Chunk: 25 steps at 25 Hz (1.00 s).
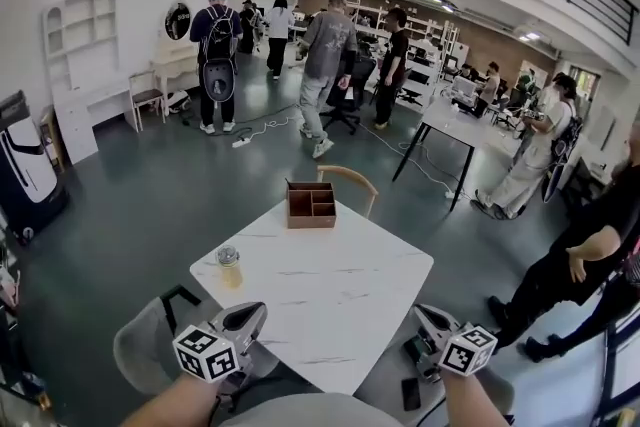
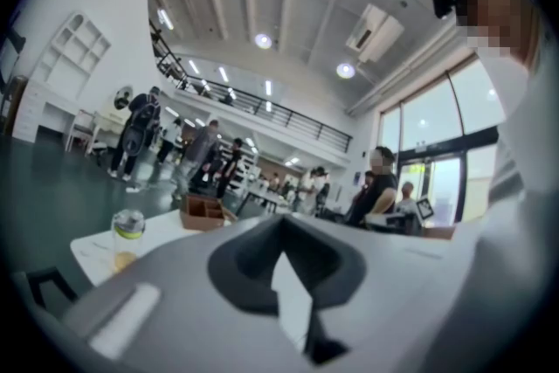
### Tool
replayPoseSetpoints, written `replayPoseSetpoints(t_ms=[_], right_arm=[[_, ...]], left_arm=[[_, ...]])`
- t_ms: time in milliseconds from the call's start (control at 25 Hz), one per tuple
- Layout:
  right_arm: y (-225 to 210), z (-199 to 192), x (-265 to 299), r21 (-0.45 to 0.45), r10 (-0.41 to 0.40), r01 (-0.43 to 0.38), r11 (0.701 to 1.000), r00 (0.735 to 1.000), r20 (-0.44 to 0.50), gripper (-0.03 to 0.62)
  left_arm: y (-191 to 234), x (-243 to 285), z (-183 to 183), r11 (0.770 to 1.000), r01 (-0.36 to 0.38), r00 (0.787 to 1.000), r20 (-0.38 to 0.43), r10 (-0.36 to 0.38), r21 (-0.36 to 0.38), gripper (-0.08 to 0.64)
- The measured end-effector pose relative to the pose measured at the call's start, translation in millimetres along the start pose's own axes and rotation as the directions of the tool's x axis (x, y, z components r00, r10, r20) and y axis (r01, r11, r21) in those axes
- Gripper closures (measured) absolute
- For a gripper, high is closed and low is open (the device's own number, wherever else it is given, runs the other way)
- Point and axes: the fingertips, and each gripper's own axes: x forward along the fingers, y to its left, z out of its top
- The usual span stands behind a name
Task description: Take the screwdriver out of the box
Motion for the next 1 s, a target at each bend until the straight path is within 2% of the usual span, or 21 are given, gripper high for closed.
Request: replayPoseSetpoints(t_ms=[280,560,1000], right_arm=[[8,14,39,-0.011,-0.028,0.028,1.000,1.000,0.014,0.584],[20,13,56,-0.001,-0.043,0.043,0.999,0.999,0.008,0.584],[37,15,84,-0.014,0.010,-0.010,1.000,1.000,0.006,0.584]], left_arm=[[38,4,16,0.999,0.033,0.999,-0.016,-0.033,0.006,0.556],[50,2,27,0.998,0.060,0.998,-0.018,-0.060,0.017,0.555],[52,-4,32,0.998,0.063,0.998,-0.008,-0.063,0.023,0.556]])
